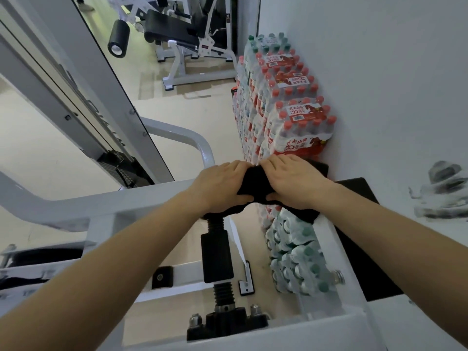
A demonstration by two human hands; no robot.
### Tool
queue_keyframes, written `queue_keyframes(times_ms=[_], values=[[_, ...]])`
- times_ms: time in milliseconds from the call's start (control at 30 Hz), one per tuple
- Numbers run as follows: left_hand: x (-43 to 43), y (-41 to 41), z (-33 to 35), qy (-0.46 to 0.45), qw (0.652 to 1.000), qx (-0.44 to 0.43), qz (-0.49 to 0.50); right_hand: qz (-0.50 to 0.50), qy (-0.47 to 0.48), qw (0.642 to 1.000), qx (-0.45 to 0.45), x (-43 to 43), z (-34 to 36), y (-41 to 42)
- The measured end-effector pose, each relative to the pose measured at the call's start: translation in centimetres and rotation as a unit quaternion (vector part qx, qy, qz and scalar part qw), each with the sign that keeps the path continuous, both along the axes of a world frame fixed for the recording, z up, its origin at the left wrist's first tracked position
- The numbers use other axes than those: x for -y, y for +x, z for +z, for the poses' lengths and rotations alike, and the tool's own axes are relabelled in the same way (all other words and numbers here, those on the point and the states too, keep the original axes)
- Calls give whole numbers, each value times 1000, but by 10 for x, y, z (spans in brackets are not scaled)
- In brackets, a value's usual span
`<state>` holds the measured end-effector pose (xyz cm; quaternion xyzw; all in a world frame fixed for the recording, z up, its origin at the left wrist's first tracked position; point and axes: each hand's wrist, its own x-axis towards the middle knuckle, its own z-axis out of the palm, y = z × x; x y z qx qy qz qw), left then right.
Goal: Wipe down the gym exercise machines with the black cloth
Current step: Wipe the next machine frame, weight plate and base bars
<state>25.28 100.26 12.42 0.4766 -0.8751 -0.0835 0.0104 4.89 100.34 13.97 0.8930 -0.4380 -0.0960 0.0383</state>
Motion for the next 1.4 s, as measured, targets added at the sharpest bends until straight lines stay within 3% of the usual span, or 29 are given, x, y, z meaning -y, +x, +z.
queue_keyframes(times_ms=[267, 467, 600, 800, 1067, 1267, 1400], values=[[-15, 78, 9, 46, 998, -2, 30, 51, 76, 995, 45, 1, 2, 65], [-43, 164, -3, -18, 997, 54, 47, 101, 159, 981, 34, 6, 3, 149], [-50, 198, -2, -19, 995, 73, 65, 116, 140, 983, 18, 5, -5, 189], [-45, 203, -1, 13, 991, 89, 95, 114, 86, 989, 48, -2, -17, 218], [-34, 166, -8, -6, 995, 64, 81, 54, 209, 976, 3, 15, 3, 179], [-37, 184, -12, -21, 996, 48, 66, 81, 159, 983, -32, 10, 1, 202], [-39, 217, -7, 28, 995, 50, 78, 105, 131, 986, -17, 8, -6, 216]])
